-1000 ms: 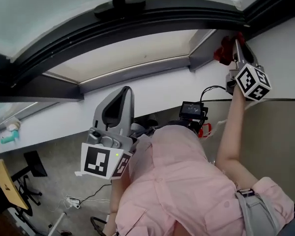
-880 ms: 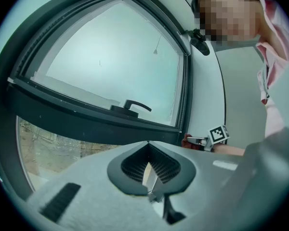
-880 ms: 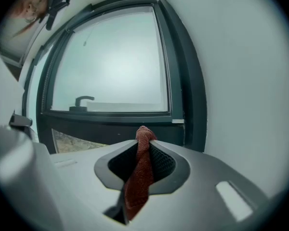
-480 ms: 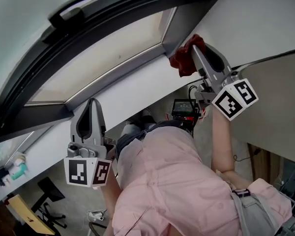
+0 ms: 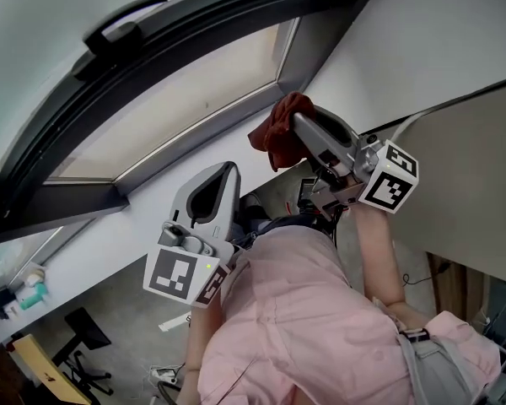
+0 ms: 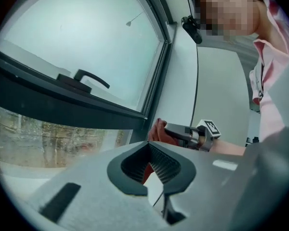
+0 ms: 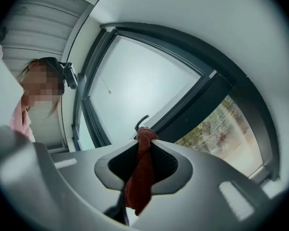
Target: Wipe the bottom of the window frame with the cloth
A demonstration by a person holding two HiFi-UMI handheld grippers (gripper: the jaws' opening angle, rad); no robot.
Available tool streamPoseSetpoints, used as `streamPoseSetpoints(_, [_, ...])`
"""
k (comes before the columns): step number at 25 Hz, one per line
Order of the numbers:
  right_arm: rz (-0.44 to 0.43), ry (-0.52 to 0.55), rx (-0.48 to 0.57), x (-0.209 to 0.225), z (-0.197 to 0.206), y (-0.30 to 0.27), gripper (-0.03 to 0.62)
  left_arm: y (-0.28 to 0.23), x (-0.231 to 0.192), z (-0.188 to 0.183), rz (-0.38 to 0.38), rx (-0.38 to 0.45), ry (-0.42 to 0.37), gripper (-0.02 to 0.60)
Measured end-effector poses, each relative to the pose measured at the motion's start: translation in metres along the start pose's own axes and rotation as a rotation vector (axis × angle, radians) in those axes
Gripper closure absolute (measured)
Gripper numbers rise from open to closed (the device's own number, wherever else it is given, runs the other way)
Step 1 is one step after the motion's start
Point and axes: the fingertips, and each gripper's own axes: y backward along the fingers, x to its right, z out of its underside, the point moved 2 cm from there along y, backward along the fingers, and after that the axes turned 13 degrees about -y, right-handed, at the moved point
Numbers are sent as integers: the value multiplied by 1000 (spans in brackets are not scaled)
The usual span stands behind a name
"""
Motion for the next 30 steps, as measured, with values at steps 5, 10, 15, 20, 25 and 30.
streamPoseSetpoints(5, [-92,12,-106,-26,18,-11,530,-20,0,2,16,0,2,584])
streamPoseSetpoints(10, [-120,68,-233,-36,43,-19,516,-33,2,-10,28,12,-55,584])
streamPoseSetpoints(15, [-133,111,-262,-40,39,-21,516,-41,5,-19,35,35,-92,586])
streamPoseSetpoints(20, [-115,151,-270,-42,29,-19,519,-51,11,-35,16,69,-155,589])
streamPoseSetpoints(25, [-141,142,-310,-44,25,-14,517,-53,17,-38,47,83,-144,589])
streamPoseSetpoints(30, [-160,156,-331,-49,23,-12,516,-49,22,-41,87,110,-89,589])
